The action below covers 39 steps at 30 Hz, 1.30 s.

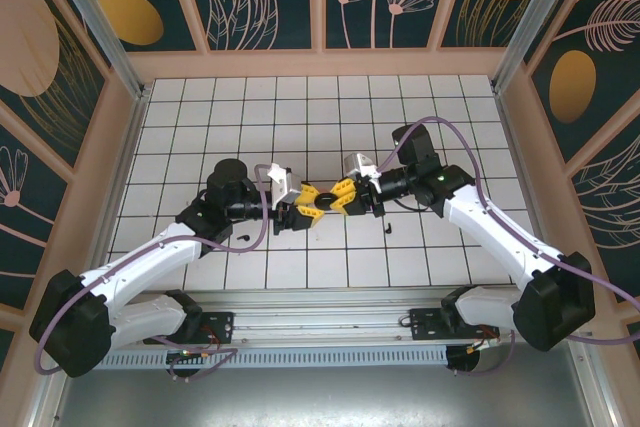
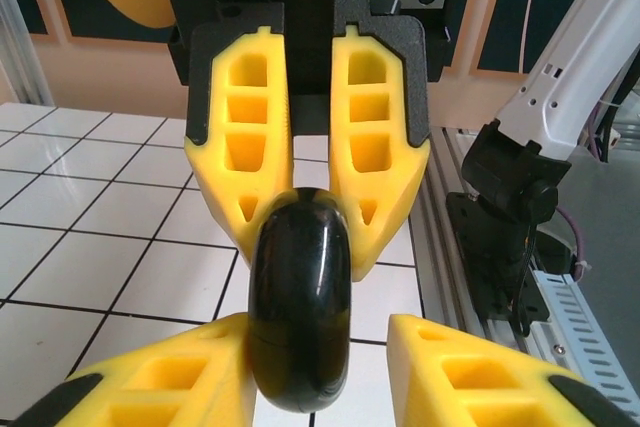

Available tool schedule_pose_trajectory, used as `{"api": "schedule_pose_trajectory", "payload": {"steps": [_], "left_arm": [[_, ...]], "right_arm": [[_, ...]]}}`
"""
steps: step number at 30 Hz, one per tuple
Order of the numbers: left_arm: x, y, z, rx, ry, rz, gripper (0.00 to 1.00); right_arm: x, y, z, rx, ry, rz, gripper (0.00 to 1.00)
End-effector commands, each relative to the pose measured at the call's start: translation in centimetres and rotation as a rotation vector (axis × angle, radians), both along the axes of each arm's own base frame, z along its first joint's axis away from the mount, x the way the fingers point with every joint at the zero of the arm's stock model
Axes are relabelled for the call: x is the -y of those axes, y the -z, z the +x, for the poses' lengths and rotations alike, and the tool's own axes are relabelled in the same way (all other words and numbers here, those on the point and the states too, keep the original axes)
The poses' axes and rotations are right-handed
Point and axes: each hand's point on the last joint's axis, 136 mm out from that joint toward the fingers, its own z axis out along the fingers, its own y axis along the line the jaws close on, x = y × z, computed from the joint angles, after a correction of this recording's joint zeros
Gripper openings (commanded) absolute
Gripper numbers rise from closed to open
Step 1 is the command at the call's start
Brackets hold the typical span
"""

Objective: Insert the wireless bluetooth earbuds into the charging case

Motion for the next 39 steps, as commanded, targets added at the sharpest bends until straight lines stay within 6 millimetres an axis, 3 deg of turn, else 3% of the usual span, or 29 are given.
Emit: {"api": "schedule_pose_trajectory", "payload": {"steps": [1,5,9,12,27,39], "left_arm": [[0.0,-0.5,-0.3,0.029,0.007,-0.018,0.30],[-0.1,-0.6,-0.1,0.032,-0.003,-0.018,0.23],[-0.1,-0.6,-0.1,0.038,-0.006,-0.009,0.22],[-0.2,-0.5,-0.2,0.038,-0.003,-0.007,0.21],[-0.4,-0.3,-0.5,0.035,-0.003,0.000,0.21],[-0.4,-0.8,-0.5,0.033,-0.013,-0.036,0.21]], "right_arm": [[-0.5,-1.1,-0.1,0.017,-0.025,0.037,0.15],[-0.9,-1.0,-0.6,0.010,-0.042,0.034,0.16],[-1.0,-1.1,-0.1,-0.002,-0.010,0.032,0.33],[-1.1,-1.4,0.4,-0.005,0.014,0.038,0.37],[0.0,-2.3,2.9,0.010,0.162,0.058,0.37],[0.4,-2.6,3.6,0.006,0.218,0.066,0.38]]}}
